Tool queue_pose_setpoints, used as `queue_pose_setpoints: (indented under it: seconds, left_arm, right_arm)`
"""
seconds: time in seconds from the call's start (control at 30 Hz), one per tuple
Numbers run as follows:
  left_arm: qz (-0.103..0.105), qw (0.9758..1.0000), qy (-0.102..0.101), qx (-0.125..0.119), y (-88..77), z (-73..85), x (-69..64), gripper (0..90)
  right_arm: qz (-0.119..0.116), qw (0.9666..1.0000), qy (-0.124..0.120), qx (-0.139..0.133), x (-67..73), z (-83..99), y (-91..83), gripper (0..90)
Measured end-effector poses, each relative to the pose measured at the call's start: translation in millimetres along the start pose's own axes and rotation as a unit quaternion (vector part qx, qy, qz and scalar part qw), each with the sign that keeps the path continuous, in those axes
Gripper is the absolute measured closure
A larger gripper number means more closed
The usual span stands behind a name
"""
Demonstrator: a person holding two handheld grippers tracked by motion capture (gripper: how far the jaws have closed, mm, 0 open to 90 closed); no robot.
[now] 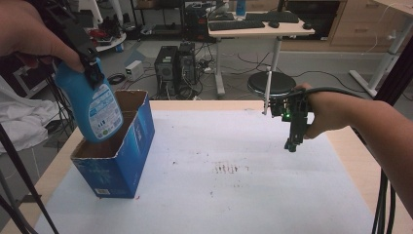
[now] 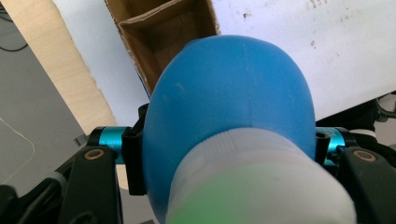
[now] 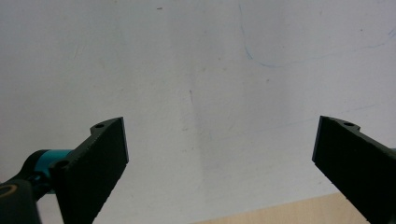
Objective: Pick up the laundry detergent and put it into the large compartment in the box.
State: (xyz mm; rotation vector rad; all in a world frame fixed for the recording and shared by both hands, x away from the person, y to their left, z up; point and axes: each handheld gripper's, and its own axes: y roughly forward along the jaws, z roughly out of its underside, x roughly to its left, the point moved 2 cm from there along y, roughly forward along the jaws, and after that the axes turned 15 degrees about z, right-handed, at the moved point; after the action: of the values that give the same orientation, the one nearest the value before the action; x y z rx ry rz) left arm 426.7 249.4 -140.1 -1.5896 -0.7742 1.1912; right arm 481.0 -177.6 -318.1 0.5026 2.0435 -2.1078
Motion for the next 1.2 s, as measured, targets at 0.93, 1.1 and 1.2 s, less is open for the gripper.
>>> queue_pose_setpoints:
  seconds: [0.93, 1.1, 1.2]
  left_arm:
    - [0.0, 0.992, 0.1, 0.077, 106.9, -14.6, 54.4, 37.5]
    - [-0.001, 0.9871, 0.128, 0.095, 119.4, -15.5, 54.1, 37.5]
    - [-0.003, 0.9817, 0.158, 0.107, 131.6, -16.4, 53.9, 37.5]
  right_arm:
    - [-0.007, 0.9999, 0.006, 0.013, -1.7, 3.2, 10.8, 2.5]
    - [-0.007, 0.9999, 0.006, 0.014, -1.4, 2.7, 12.0, 2.5]
    - [-0.01, 0.9999, 0.001, 0.014, -0.5, 1.6, 13.7, 2.5]
